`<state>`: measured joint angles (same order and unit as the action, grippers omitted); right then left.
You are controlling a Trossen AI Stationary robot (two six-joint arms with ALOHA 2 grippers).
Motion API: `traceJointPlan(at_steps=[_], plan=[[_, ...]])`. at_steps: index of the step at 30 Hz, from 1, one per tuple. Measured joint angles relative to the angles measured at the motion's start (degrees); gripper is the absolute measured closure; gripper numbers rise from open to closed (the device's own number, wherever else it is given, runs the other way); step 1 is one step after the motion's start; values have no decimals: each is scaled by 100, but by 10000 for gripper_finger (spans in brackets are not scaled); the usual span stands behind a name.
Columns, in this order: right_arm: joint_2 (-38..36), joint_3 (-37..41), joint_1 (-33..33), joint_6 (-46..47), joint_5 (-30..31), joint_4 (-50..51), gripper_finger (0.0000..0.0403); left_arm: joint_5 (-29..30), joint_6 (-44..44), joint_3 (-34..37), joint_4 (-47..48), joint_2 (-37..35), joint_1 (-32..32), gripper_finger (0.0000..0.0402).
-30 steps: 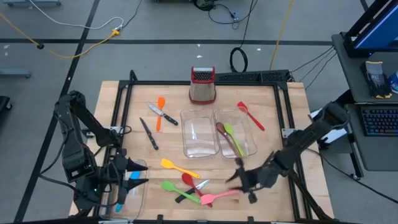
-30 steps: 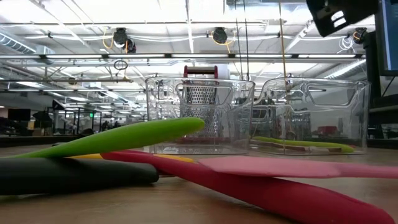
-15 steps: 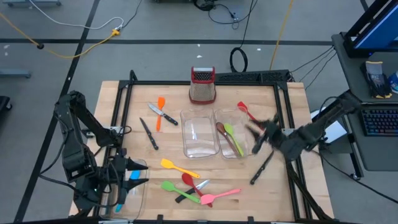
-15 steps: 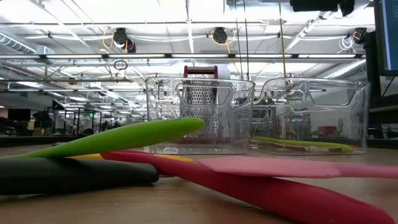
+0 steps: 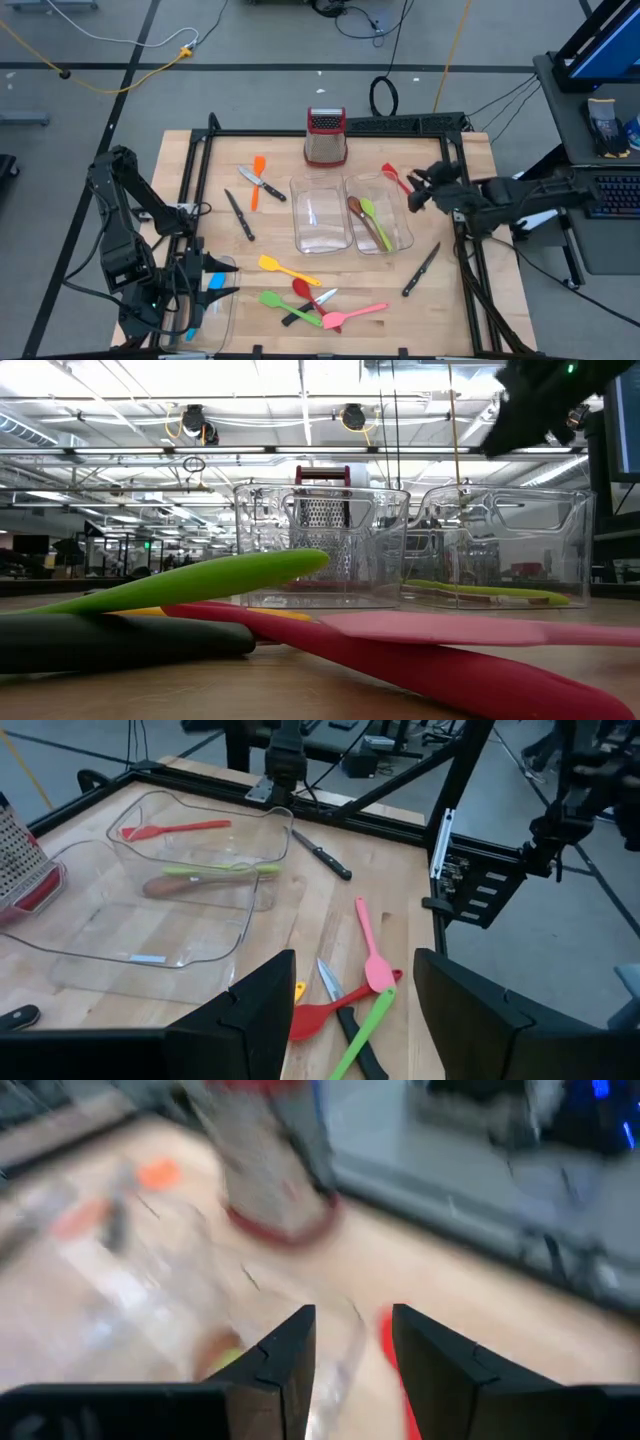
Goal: Pick & Place Kitchen Items
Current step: Put the red spatula into the left transparent bin
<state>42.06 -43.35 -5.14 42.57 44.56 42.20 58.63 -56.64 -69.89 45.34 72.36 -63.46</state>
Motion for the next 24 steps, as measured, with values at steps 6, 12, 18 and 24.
traceJointPlan(at_steps=[6, 12, 18, 24], plan=[[358, 0, 867, 677, -371, 1067, 277, -46, 35, 0, 7, 0, 0, 192], [651, 0, 1674, 763, -1610, 1163, 277, -160, 215, 0, 7, 0, 0, 192], [1190, 0, 2282, 660, -2176, 1500, 277, -164, 380, 0, 9, 0, 0, 192], [1747, 0, 2697, 303, -2603, 1469, 277, -175, 490, 0, 9, -2, 0, 192]])
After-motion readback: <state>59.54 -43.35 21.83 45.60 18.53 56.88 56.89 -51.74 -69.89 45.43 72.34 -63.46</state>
